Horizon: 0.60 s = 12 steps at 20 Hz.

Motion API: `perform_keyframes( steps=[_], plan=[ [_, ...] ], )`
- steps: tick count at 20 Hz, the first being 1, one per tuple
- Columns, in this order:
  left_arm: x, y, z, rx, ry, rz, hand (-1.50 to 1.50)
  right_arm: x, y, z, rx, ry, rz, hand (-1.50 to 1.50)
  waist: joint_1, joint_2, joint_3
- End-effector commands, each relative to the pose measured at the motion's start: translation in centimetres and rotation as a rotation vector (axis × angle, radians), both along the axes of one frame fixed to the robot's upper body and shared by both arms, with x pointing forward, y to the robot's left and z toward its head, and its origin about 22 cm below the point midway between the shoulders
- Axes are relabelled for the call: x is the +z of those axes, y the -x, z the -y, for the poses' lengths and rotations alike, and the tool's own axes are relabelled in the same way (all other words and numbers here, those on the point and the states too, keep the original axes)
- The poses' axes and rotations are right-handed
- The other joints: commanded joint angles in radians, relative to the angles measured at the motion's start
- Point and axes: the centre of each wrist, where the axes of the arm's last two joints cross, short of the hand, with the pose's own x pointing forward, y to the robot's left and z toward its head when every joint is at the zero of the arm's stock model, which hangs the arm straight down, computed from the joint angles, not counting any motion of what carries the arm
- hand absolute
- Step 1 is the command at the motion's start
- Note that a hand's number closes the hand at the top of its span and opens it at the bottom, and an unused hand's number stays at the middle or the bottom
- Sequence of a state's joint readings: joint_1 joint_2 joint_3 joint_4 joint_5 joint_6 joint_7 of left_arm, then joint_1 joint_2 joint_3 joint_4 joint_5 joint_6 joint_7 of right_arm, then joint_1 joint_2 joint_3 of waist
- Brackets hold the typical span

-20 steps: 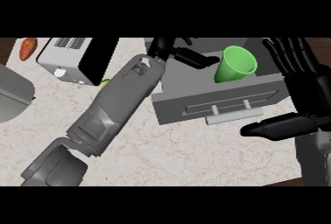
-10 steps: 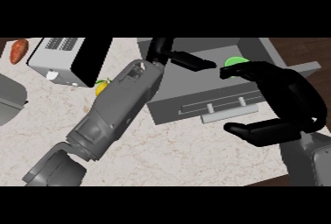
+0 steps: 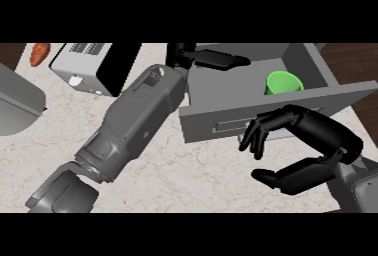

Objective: Pick up the cup, place it into the drawer and close the drawer

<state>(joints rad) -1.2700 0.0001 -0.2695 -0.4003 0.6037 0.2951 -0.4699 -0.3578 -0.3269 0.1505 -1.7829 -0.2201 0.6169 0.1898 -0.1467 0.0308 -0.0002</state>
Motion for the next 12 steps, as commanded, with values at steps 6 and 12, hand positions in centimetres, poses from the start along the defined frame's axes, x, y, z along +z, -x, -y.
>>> perform_keyframes(
  steps=[6,12],
  plan=[
    [-2.0,0.2,-1.0,0.041,0.082,-0.024,-1.5,-3.3,1.1,-0.3,-0.175,0.377,0.103,-1.5,0.103,-0.019,0.001],
    [-3.7,0.4,-2.9,0.02,0.12,-0.009,-1.5,-10.3,-0.7,-0.2,-0.203,0.523,0.029,-1.5,0.163,-0.023,0.001]
  ],
)
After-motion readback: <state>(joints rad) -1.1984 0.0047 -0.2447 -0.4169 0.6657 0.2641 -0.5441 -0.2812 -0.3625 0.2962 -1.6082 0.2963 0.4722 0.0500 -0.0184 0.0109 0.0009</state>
